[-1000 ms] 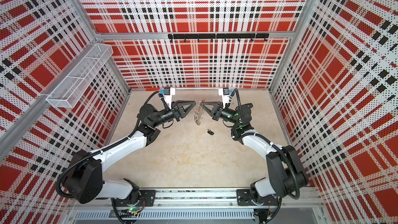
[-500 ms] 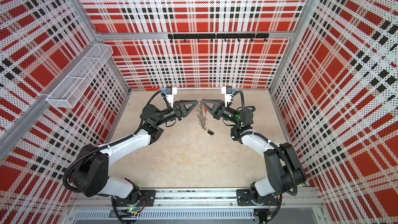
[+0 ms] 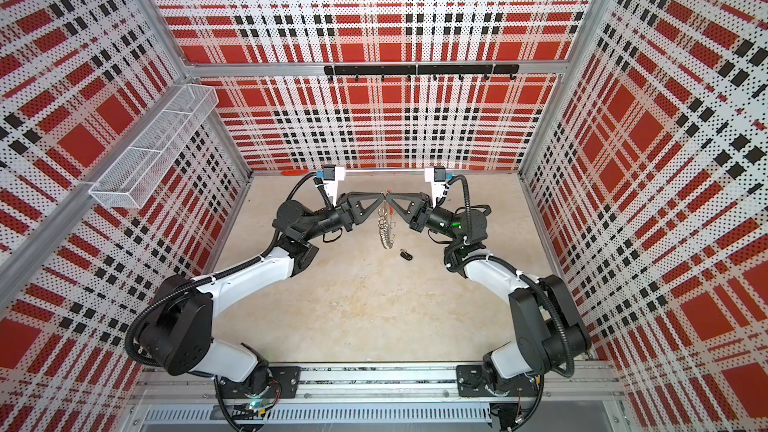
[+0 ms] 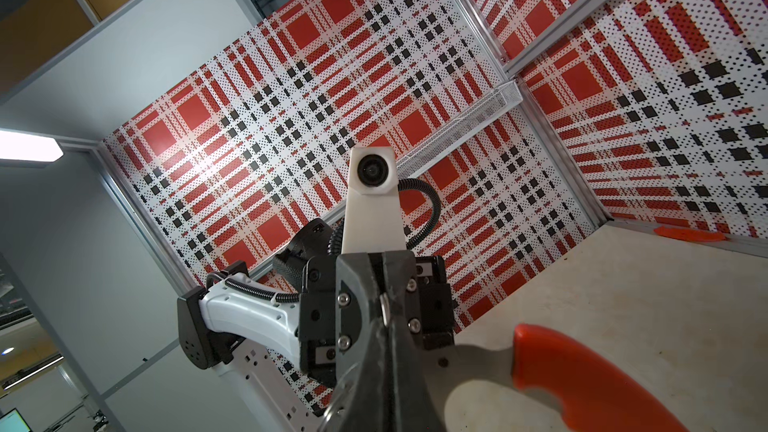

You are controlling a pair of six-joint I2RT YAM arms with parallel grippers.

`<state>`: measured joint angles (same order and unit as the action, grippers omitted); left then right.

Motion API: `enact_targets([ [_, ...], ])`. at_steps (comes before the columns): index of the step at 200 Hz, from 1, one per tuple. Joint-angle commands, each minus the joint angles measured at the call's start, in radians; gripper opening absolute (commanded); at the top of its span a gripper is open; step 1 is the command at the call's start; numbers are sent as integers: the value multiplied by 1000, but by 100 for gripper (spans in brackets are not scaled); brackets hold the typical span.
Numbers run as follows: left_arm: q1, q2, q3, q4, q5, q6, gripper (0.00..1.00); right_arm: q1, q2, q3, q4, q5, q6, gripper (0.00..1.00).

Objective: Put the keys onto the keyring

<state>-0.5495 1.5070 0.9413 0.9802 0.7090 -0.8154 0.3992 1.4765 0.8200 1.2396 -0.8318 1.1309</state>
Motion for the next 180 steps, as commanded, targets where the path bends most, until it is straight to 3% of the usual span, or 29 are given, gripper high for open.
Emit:
enact_targets([
  [1,-5,12,28,25,25,-9,10,11,-24,36,52,13,6,0],
  [40,0,-1,10,25,26,-6,17,10,-29,36,49,28,3,0],
  [75,1,-1,14,25,32,-11,0,17,-13,54,58,19,18,0],
  [126,5,-1,18,22,37,0,0,36,-22,56,-3,20,-29,1],
  [135,4,-6,14,15,36,14,0,35,-29,52,-16,20,-40,7],
  [153,6,-34,-4,-87,-30,99,0,27,-66,26,-119,31,-105,38],
  [165,5,-63,-36,-170,-103,185,0,8,-124,4,-314,68,-219,52],
  [180,5,-91,-85,-228,-170,252,0,-1,-223,1,-698,211,-441,59],
])
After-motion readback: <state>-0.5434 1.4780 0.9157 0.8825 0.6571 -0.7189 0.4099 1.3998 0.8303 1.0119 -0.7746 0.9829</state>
